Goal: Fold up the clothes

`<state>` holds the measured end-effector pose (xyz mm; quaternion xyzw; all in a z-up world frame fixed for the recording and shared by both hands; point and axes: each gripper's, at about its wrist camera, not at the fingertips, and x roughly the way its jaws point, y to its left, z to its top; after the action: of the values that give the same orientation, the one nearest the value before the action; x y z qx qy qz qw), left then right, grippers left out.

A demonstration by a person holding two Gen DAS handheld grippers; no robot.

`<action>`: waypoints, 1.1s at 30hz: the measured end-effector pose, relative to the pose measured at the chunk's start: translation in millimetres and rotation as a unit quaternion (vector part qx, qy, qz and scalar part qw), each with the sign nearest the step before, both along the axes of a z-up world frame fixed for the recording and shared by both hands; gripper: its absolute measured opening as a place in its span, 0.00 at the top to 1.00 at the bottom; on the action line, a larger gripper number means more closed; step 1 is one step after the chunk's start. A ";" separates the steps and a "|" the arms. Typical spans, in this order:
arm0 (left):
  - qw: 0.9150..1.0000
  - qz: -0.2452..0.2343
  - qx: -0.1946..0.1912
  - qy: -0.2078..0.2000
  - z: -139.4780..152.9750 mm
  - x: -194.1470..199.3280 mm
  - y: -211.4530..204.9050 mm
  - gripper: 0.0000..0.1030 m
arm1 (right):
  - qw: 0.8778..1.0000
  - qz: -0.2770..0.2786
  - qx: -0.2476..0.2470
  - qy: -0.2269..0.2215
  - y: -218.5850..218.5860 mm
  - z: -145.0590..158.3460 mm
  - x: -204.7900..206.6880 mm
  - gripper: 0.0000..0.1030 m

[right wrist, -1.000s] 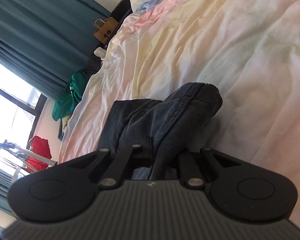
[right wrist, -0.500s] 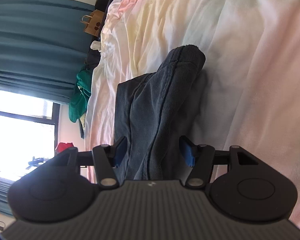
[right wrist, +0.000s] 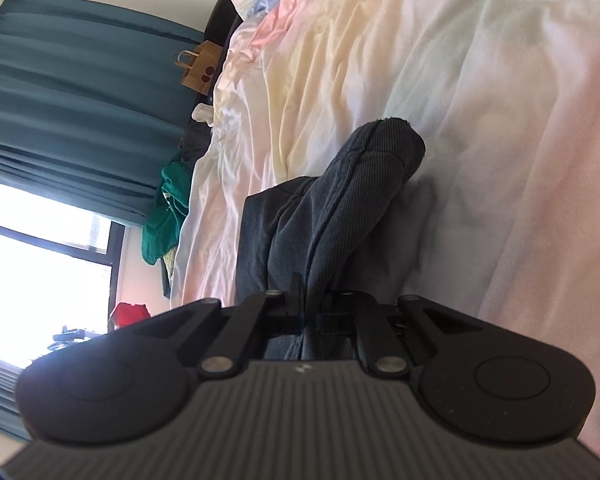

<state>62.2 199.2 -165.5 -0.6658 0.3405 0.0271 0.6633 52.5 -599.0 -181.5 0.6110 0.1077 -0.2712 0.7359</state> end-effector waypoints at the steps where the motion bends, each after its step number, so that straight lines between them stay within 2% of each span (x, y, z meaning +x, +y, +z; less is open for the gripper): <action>1: 1.000 0.003 0.009 -0.003 5.2 -0.2 2.2 0.70 | 1.000 0.000 -0.006 0.005 -0.1 1.0 1.2 0.93; 2: 0.999 0.011 0.028 -0.009 13.2 -1.5 5.3 0.95 | 1.000 -0.001 -0.008 0.007 -0.6 1.4 1.6 0.93; 3: 0.998 0.024 0.055 -0.015 23.0 -3.4 9.4 0.97 | 1.000 -0.004 -0.010 0.008 -1.4 1.7 1.8 0.93; 7: 0.992 0.048 0.114 -0.038 60.6 -4.6 26.8 0.97 | 1.000 -0.004 -0.025 0.006 -3.4 6.0 4.1 0.93; 9: 0.990 0.053 0.125 -0.038 74.1 -7.0 31.6 0.97 | 1.000 -0.003 -0.028 0.002 -4.4 7.9 4.7 0.93; 12: 0.992 0.026 0.116 -0.030 74.3 -11.5 27.8 0.97 | 1.000 -0.001 -0.029 0.000 -4.5 9.1 5.2 0.93; 15: 0.992 0.010 0.129 -0.011 55.8 -20.4 27.1 0.92 | 1.000 0.000 -0.023 0.003 -4.7 7.4 4.0 0.93; 16: 0.991 0.009 0.131 -0.009 55.7 -20.8 24.2 0.82 | 1.000 0.001 -0.020 0.003 -4.8 6.8 3.4 0.93; 17: 0.991 0.007 0.132 -0.008 55.7 -21.3 21.3 0.60 | 1.000 0.001 -0.018 0.004 -4.9 6.3 2.8 0.93; 18: 0.991 0.007 0.134 -0.010 56.8 -21.8 19.1 0.45 | 1.000 0.002 -0.016 0.004 -4.9 5.7 2.2 0.93; 19: 0.990 0.008 0.140 -0.016 58.4 -21.9 15.7 0.21 | 1.000 0.003 -0.014 0.004 -4.9 5.5 1.9 0.93; 20: 0.988 0.007 0.151 -0.023 59.0 -20.5 12.3 0.15 | 1.000 0.003 -0.014 0.004 -4.8 5.4 1.9 0.93; 22: 0.984 0.001 0.175 -0.037 59.1 -16.4 8.2 0.14 | 1.000 0.003 -0.012 0.004 -4.7 5.3 1.8 0.93; 25: 0.973 -0.003 0.226 -0.058 62.7 -13.6 -4.0 0.14 | 1.000 0.003 -0.013 0.004 -4.5 4.9 2.9 0.93; 28: 0.953 -0.011 0.291 -0.080 76.9 -14.7 -20.7 0.16 | 1.000 0.004 -0.012 0.004 -5.4 3.8 3.4 0.93; 30: 0.939 -0.041 0.330 -0.094 86.0 -13.5 -33.6 0.25 | 1.000 0.005 -0.010 0.004 -6.2 2.7 3.3 0.93; 31: 0.929 -0.057 0.352 -0.095 90.0 -14.4 -41.5 0.34 | 1.000 0.006 -0.009 0.004 -6.6 2.1 3.3 0.93; 33: 0.907 -0.072 0.402 -0.100 97.4 -22.7 -58.9 0.38 | 1.000 0.007 -0.010 0.005 -7.0 1.9 3.9 0.93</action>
<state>39.5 140.2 -68.1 -0.3153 0.2801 0.0474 0.9055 56.4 -606.0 -179.6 0.6017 0.1130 -0.2699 0.7432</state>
